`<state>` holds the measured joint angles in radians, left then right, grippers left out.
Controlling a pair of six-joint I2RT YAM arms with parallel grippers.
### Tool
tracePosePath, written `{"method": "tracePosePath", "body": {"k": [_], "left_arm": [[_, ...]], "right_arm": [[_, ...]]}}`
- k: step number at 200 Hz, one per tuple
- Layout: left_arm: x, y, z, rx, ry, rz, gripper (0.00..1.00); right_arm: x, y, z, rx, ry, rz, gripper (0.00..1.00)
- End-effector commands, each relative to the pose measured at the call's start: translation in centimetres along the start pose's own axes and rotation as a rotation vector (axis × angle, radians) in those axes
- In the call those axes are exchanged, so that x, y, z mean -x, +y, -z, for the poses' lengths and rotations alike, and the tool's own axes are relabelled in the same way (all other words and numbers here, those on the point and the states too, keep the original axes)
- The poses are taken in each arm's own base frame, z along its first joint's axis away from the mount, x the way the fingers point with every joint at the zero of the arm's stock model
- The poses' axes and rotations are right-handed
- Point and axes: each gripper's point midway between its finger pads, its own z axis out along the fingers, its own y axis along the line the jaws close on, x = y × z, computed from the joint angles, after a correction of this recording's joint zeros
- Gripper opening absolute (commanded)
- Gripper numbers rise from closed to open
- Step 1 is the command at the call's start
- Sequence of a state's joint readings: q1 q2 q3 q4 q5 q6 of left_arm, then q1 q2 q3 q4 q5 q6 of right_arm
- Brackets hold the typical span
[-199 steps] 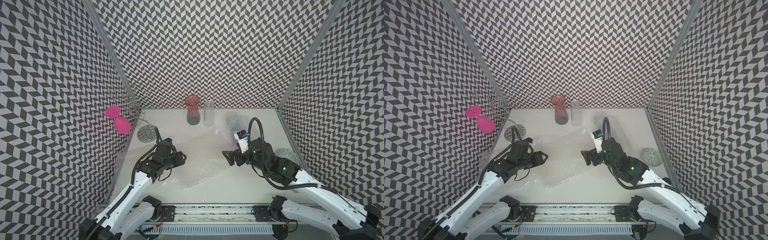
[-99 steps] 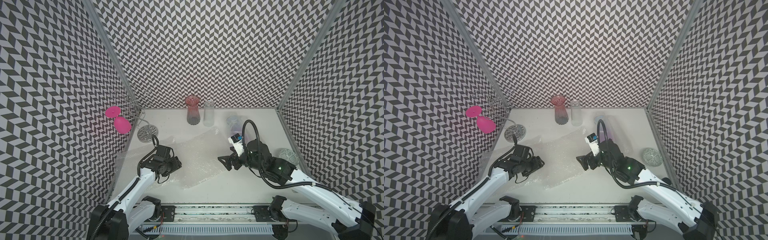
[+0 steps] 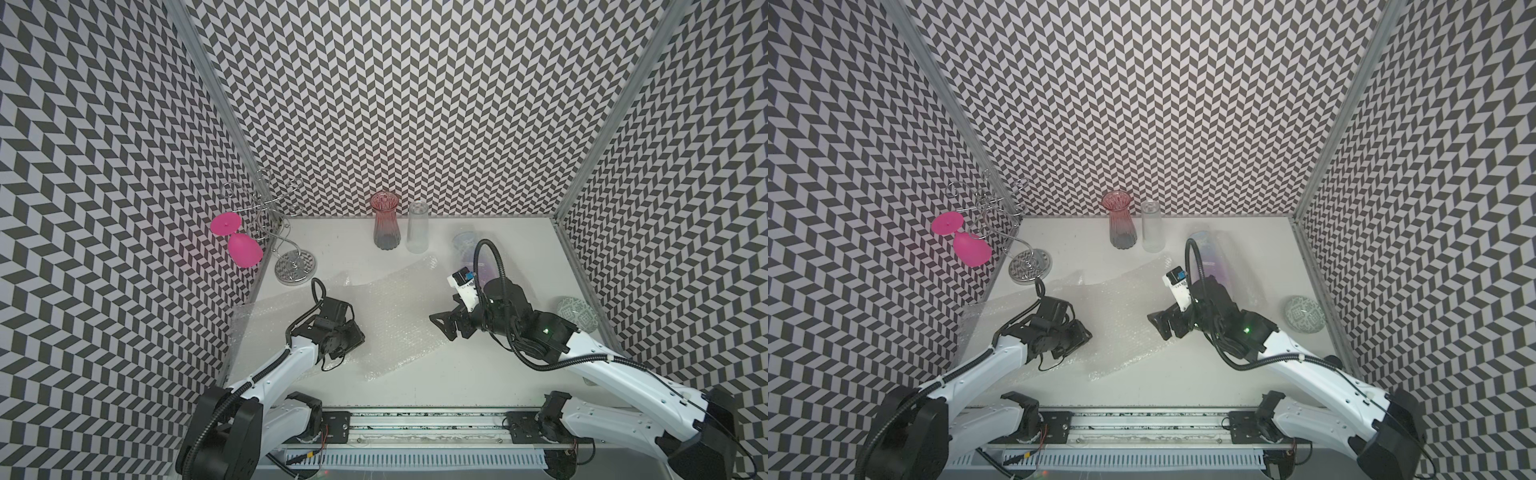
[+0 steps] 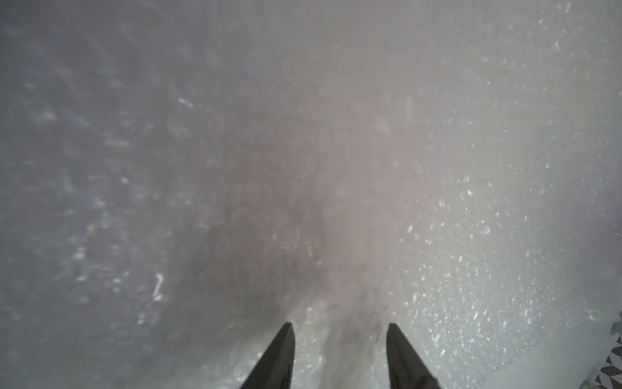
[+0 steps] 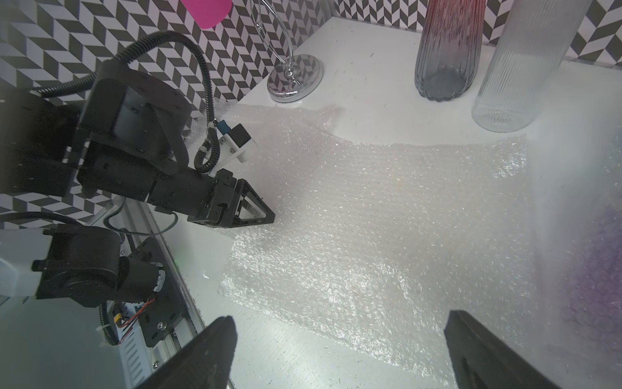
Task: Unwrap the vase from the bubble wrap
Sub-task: Pick up the bubble wrap from the center of the board, then place the bubble wrap at the center of the board.
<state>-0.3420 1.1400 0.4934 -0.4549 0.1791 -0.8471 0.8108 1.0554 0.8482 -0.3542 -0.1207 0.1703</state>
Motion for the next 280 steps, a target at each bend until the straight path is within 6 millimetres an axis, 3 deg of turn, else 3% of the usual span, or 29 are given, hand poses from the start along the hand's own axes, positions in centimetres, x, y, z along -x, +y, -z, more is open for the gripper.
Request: {"method": "tracePosePath", "body": {"k": [1,32,47,61,80,118,162,196,220,248,280], "left_arm": [[1.6,-2.4,0.6,-0.03,-0.05,-0.051,0.33],[2.4,-3.3,1.4,-0.038,-0.071,-0.084,0.18],[2.5,-3.5,1.7,-0.03,-0.065,-0.102,0.0],[3.2,-3.9,2.6,-0.017,-0.084,-0.128,0.0],[5.7,-4.6,5.3,0.005,-0.168,-0.158,0.0],[12.5,-5.4,13.0,0.046,-0.326,-0.169,0.0],[15.9,-0.7,16.6,0.096,-0.368,-0.014,0.0],[15.5,3.2,17.0,0.241,-0.321,0.023,0.0],[15.6,4.4,18.2,0.278,-0.34,0.093,0.0],[15.3,5.2,17.8,0.264,-0.35,0.192,0.0],[15.1,8.7,19.0,0.423,-0.389,0.272,0.0]], "right_arm": [[2.3,0.6,0.1,0.011,-0.074,0.031,0.99],[2.3,0.3,-0.1,-0.001,-0.078,0.021,0.99],[2.2,0.2,-0.2,-0.003,-0.079,0.013,0.99],[2.3,0.2,-0.3,-0.005,-0.083,0.007,0.99],[2.5,0.1,-0.5,-0.008,-0.09,0.007,0.99],[2.9,0.6,-0.8,0.018,-0.099,0.024,0.99],[3.3,1.4,-0.9,0.055,-0.075,0.071,0.99],[4.3,1.9,0.8,0.073,-0.136,0.081,0.99],[5.0,2.2,2.2,0.079,-0.172,0.09,0.99],[6.0,2.9,3.5,0.099,-0.213,0.105,0.99],[6.4,3.5,5.4,0.124,-0.262,0.12,0.99]]}}
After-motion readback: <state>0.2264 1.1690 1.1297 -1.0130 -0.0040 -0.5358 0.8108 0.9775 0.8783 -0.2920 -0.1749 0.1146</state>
